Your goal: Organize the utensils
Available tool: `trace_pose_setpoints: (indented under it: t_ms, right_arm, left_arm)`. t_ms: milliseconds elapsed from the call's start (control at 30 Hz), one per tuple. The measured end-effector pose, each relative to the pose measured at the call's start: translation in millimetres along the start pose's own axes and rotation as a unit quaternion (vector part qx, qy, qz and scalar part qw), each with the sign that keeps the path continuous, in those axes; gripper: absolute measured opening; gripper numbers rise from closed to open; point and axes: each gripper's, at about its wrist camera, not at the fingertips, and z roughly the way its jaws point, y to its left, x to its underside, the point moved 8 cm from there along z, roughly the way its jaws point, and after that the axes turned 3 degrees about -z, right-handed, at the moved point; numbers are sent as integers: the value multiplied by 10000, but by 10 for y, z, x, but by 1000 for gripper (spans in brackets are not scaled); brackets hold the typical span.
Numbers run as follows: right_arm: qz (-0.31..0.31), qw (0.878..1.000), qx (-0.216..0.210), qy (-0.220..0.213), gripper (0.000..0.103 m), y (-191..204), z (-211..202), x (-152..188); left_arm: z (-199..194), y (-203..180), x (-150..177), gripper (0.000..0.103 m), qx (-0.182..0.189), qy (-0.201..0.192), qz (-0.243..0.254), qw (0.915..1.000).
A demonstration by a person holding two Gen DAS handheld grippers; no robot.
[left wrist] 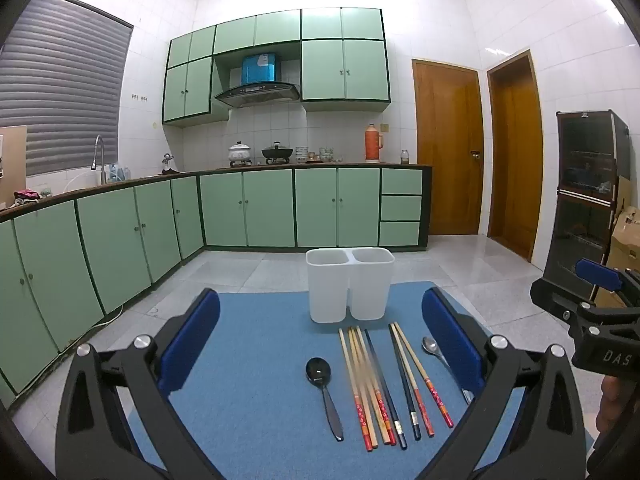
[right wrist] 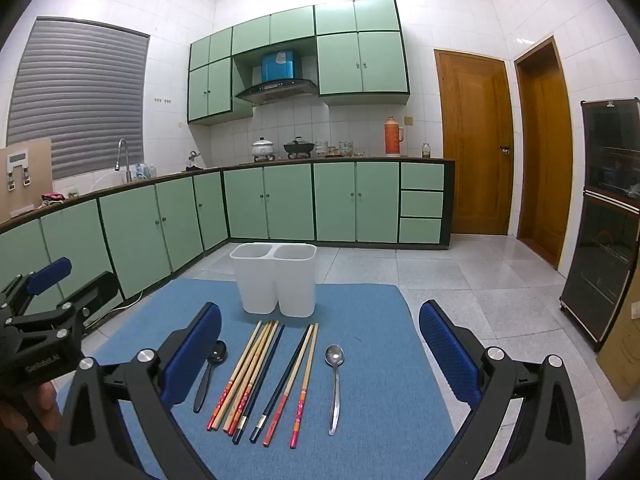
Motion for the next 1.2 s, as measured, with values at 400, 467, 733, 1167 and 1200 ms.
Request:
trace_pose_setpoints:
  t_ms: [400,467,733,1167,1200]
  right_arm:
    - [2,10000,0,-6,97,-2,-4,-1]
    - [4,10000,-2,3,97,-2,-1,2]
    - [3,10000,0,1,97,-3,-1,3]
    - [2,10000,-1,0,97,1,2,2]
    - [4,10000,-4,2,97,2,3,3]
  left_arm:
    - [-14,28,-6,98,-18,-20,-26,10000]
    - [-24,-5,-28,98,-13,-14,-29,10000]
    - [-28,-11,-50,98,-10,-15,-22,10000]
    - [-32,-19,-26,98,-16,-27,-14,10000]
    - [-31,-20,-27,98,-16,-28,-10,10000]
